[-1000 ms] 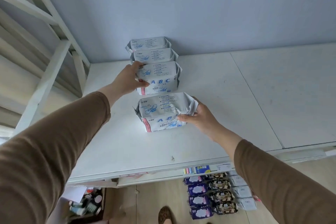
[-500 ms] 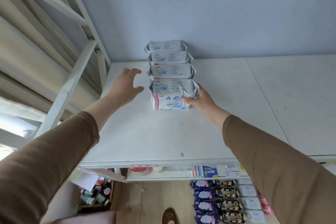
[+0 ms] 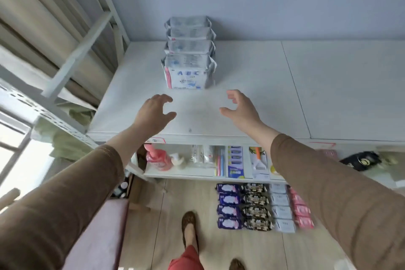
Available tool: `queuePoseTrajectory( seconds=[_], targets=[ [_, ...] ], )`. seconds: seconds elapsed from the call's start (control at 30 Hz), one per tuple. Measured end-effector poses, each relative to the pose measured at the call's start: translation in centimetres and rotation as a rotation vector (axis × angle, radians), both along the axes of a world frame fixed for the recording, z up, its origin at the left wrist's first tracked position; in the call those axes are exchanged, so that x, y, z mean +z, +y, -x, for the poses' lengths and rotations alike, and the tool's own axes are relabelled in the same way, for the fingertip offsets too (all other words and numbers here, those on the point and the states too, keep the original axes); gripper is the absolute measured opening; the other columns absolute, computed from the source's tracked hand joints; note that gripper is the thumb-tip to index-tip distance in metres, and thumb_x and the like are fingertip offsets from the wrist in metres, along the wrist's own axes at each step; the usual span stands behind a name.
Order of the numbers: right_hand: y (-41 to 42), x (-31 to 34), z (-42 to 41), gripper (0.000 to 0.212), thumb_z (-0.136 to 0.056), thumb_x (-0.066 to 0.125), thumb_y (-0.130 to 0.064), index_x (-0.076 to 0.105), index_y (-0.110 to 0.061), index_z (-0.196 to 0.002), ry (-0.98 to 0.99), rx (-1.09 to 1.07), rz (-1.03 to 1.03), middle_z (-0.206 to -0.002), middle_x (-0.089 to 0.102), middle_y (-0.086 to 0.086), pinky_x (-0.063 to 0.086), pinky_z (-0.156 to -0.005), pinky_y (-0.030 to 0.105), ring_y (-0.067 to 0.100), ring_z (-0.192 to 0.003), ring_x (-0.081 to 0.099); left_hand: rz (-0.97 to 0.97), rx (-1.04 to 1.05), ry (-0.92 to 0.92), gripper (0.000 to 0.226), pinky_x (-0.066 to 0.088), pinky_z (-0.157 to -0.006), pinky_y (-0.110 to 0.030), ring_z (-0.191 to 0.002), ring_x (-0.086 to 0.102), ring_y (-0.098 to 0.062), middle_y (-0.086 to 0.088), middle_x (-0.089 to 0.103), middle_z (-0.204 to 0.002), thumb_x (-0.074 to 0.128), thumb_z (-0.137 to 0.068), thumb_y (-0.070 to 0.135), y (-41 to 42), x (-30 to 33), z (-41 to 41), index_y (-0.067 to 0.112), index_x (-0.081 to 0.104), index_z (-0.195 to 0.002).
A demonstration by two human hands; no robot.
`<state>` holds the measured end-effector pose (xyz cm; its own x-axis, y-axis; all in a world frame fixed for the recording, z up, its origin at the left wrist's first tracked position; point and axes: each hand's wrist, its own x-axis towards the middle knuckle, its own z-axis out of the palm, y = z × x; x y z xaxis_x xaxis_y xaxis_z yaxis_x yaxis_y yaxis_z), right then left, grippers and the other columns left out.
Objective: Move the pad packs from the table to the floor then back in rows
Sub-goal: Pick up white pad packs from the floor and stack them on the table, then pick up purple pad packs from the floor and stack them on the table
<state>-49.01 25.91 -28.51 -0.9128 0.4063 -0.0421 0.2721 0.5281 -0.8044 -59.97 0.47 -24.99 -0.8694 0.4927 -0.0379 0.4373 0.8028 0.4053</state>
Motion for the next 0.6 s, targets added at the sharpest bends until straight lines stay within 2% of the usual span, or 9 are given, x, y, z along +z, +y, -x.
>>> queuePoseTrajectory(
  seconds=[0.13,0.27,0.47,0.6],
  targets=[
    [-0.6,-0.4,-9.0,0.04,-0.091,0.065,-0.028,0.055,-0.024,-0.13,0.085,0.08,-0.102,-0.127,0.058,-0.006,0.041,-0.099,0.032,0.015,-0.12,0.048,-0.054,-0.033,-0.008,0.041,0.043,-0.094,-0.036,-0.118,0.053,-0.022,-0.002,0.06,-0.125,0.066,-0.089,0.029,1.0,-1.7,-8.1,0.02,0.057,-0.128],
    [-0.9,-2.7,-16.0,0.029,-0.094,0.064,-0.025,0.061,-0.021,-0.122,0.069,0.085,-0.16,-0.12,0.061,-0.006,0.041,-0.094,0.029,0.014,-0.115,0.05,-0.055,-0.087,-0.054,0.038,0.042,-0.093,-0.035,-0.117,0.053,-0.02,0.002,0.06,-0.125,0.065,-0.09,0.03,1.1,-4.7,-14.5,0.022,0.058,-0.126],
    [-2.0,-10.9,-24.9,0.026,-0.092,0.066,-0.021,0.063,-0.021,-0.118,-0.081,0.005,-0.086,-0.113,0.057,-0.013,0.04,-0.093,0.027,0.014,-0.115,0.051,0.066,-0.161,-0.214,0.04,0.046,-0.094,-0.04,-0.116,0.055,-0.025,-0.003,0.06,-0.126,0.068,-0.088,0.028,0.1,-13.2,-21.4,0.02,0.059,-0.126],
    [-3.2,-18.5,-30.1,0.03,-0.09,0.068,-0.018,0.064,-0.015,-0.12,-0.265,-0.043,-0.012,-0.121,0.064,0.0,0.046,-0.1,0.038,0.02,-0.118,0.057,0.149,-0.197,-0.343,0.043,0.045,-0.097,-0.039,-0.118,0.053,-0.024,-0.001,0.058,-0.129,0.068,-0.087,0.032,-1.1,-20.6,-25.5,0.022,0.058,-0.127]
  ],
)
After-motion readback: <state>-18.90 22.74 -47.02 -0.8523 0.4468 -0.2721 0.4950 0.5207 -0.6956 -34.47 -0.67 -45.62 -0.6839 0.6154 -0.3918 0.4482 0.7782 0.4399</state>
